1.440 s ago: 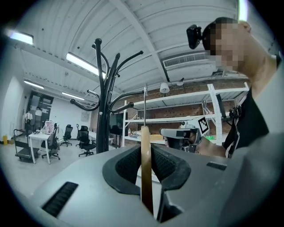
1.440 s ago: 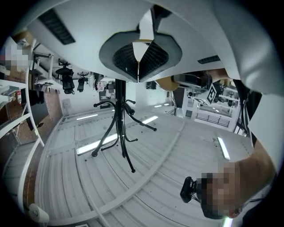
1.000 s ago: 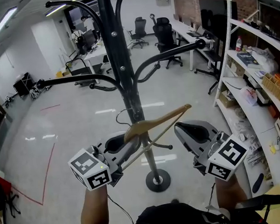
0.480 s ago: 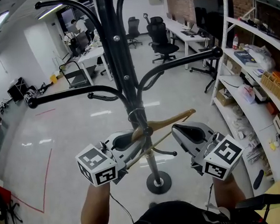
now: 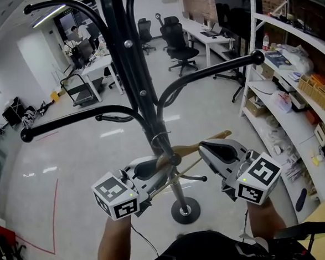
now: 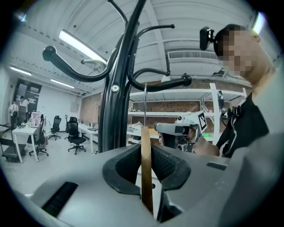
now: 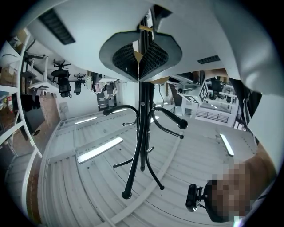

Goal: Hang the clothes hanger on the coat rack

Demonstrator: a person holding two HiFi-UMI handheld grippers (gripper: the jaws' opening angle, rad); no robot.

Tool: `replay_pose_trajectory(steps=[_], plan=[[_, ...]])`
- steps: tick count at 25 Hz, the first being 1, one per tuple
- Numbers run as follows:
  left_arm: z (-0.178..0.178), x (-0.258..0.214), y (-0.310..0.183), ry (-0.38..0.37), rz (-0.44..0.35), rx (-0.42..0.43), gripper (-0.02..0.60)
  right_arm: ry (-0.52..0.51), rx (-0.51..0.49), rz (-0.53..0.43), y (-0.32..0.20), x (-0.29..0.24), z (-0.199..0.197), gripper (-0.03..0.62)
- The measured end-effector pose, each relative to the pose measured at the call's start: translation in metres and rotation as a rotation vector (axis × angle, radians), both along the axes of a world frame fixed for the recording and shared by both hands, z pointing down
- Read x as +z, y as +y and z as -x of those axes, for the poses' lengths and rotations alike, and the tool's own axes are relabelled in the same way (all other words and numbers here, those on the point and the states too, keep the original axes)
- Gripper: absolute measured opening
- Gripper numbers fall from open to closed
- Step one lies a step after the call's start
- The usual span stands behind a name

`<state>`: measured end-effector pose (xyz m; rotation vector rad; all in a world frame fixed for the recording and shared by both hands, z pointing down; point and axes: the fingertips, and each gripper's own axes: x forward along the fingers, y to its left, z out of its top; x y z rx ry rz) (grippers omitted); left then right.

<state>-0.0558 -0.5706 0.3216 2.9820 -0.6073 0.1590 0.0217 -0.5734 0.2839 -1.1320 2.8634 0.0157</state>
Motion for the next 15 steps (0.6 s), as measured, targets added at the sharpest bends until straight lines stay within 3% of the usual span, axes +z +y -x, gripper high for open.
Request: replay_pose_trajectory(steps=[6,15], plan=[[-0.0009,-0.0006,0.0009,0.011,-0.058,0.033,0.054,0.002,-0.012,-0.002,-0.0041,-0.0012,0.0033,0.009],[-0.0016,-0.0010,-0.0025,0.023,-0.110,0.011,0.055,0.003,-0.022,0.005,-0.0066,0.0003,0.0028,0.009]])
